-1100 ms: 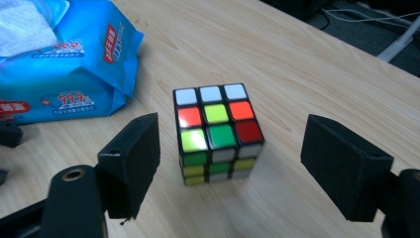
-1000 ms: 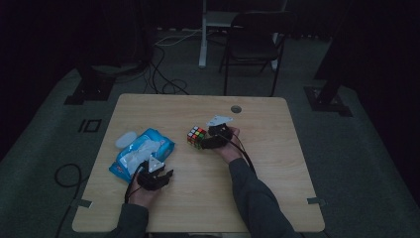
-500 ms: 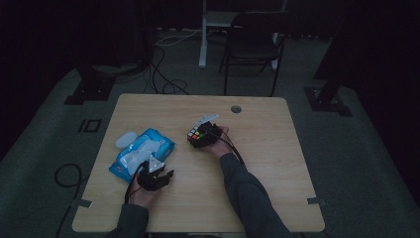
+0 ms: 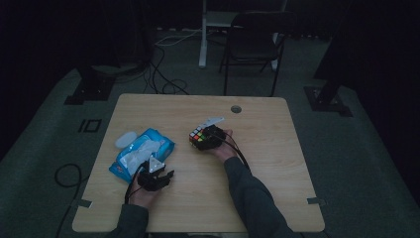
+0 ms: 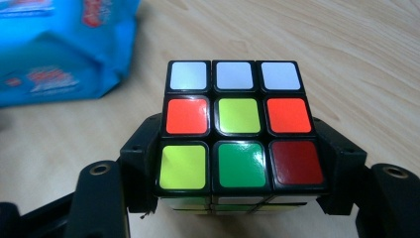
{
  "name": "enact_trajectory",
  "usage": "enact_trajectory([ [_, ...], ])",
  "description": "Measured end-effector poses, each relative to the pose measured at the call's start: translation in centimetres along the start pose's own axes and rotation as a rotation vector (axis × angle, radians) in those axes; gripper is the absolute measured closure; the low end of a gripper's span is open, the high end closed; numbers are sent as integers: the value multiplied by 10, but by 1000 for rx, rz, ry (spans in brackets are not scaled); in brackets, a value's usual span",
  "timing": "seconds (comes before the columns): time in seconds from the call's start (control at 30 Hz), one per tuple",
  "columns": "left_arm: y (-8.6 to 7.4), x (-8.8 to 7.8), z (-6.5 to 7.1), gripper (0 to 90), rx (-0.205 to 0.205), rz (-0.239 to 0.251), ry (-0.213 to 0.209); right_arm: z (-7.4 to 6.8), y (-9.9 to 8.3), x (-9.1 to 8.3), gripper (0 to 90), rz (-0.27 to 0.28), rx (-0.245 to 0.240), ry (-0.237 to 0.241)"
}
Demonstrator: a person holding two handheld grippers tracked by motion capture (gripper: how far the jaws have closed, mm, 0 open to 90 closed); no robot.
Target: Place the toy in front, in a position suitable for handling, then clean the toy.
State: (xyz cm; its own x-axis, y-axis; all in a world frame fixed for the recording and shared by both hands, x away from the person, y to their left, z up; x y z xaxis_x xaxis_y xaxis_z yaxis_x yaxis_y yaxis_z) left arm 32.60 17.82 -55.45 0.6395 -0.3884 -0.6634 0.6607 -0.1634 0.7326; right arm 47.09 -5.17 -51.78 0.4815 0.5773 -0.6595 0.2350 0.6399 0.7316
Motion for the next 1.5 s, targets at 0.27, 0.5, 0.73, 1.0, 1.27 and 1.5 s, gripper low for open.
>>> enact_trajectory([
  [0.27, 0, 0, 1, 564, 2, -2, -2, -20, -23, -39, 337, -5, -67, 14],
  [0.5, 0, 0, 1, 564, 2, -2, -3, -35, -38, -58, 337, 14, -115, 15],
  [0.73, 0, 0, 3, 554, 9, -5, -4, -44, -51, -54, 337, 2, -114, 33],
  [1.0, 0, 1, 3, 520, 16, -7, -12, -43, -58, -51, 335, 15, -84, 55],
  [1.27, 1, 1, 3, 516, 16, -8, -12, -42, -60, -52, 313, 18, -82, 58],
  [1.5, 3, -3, 6, 515, 29, -24, -7, -42, -59, -53, 265, 24, -76, 54],
])
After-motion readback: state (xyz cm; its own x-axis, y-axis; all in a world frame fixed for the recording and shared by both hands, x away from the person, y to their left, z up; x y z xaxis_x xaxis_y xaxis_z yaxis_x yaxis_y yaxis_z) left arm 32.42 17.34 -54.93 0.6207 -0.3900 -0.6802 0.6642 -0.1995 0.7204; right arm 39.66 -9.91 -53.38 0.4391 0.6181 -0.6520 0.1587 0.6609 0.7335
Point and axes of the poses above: each handheld gripper's, and its own axes: x roughly forward along the jaws, y roughly out of its top, z roughly to its right, the point moved 1 cm from there along x, roughly forward along the jaws, and after that the axes turned 13 degrees about -x, right-handed, at the moved point
